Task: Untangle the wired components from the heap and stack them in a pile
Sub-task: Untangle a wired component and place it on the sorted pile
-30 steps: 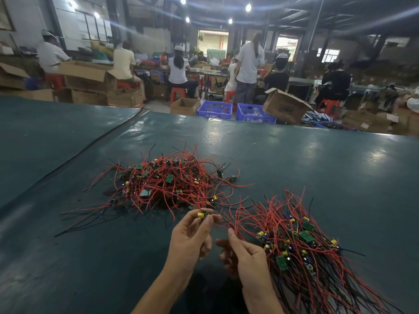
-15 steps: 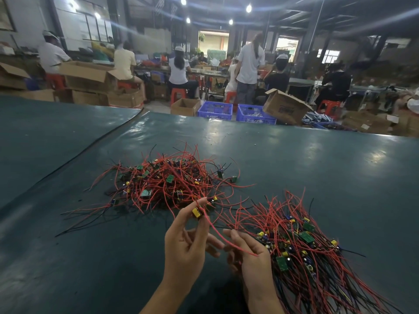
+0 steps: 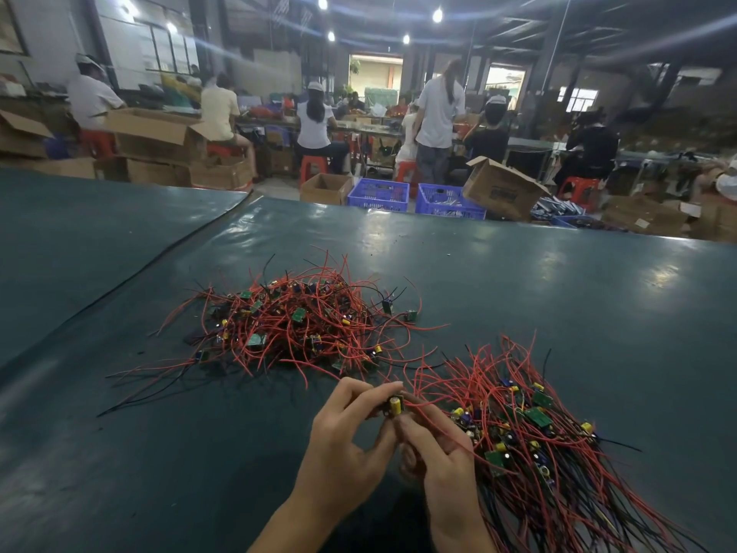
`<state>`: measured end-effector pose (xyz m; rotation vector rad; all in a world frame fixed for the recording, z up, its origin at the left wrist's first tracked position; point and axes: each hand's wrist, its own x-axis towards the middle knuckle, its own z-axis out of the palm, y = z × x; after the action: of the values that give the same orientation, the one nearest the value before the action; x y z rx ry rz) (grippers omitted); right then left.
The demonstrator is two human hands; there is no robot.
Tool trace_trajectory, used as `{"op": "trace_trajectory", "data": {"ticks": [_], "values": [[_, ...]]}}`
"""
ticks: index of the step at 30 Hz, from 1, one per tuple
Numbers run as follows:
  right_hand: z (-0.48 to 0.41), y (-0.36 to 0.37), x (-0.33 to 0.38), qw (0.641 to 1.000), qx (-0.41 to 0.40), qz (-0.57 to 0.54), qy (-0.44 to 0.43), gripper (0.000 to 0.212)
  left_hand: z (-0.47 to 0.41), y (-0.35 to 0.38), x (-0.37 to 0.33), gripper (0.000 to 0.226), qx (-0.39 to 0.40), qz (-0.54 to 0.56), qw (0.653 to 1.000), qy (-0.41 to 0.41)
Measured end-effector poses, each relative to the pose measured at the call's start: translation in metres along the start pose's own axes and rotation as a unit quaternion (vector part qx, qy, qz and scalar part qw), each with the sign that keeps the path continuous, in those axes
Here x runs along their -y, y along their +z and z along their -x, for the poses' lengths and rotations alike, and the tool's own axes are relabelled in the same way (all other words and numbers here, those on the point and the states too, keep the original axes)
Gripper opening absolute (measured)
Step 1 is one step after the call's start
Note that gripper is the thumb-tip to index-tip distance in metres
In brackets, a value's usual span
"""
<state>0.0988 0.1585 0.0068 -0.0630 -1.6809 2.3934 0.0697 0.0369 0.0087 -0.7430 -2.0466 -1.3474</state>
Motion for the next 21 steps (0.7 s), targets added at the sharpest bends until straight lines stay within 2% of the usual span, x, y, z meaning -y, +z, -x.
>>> {"op": "trace_trajectory", "data": {"ticks": [2,4,10,13,15,21], "values": [[-0.0002,-0.0006,0.0007,1.0,0.007,0.0,-0.003,0.03,-0.0007,-0.0015,0.0004,0.038,0.012,-0.002,1.0,-0.019],[-0.0003,0.0006,0.0022,1.0,0.001,0.02,-0.016,0.023,-0.001,-0.0021,0.0011,0.04,0.024,-0.005,0.999,-0.036],[-0.0035,0.001,0.0002,0.993,-0.074,0.084,-0.024,0.025,0.0012,0.0002,-0.0002,0.037,0.018,0.008,0.999,-0.046],[-0.0037,0.0004,0.0021,0.992,-0.112,0.064,0.01,0.02,-0.0009,0.0017,-0.0033,0.018,-0.033,0.028,0.999,-0.031],[-0.0057,-0.0011,0.0025,0.989,-0.135,0.049,0.016,0.019,-0.0018,0.0016,-0.0014,0.006,-0.032,0.04,0.998,-0.024],[-0.0073,-0.0023,0.0029,0.987,-0.152,0.045,0.018,0.02,0.0043,0.0064,-0.0011,0.036,0.15,0.103,0.977,-0.111]]}}
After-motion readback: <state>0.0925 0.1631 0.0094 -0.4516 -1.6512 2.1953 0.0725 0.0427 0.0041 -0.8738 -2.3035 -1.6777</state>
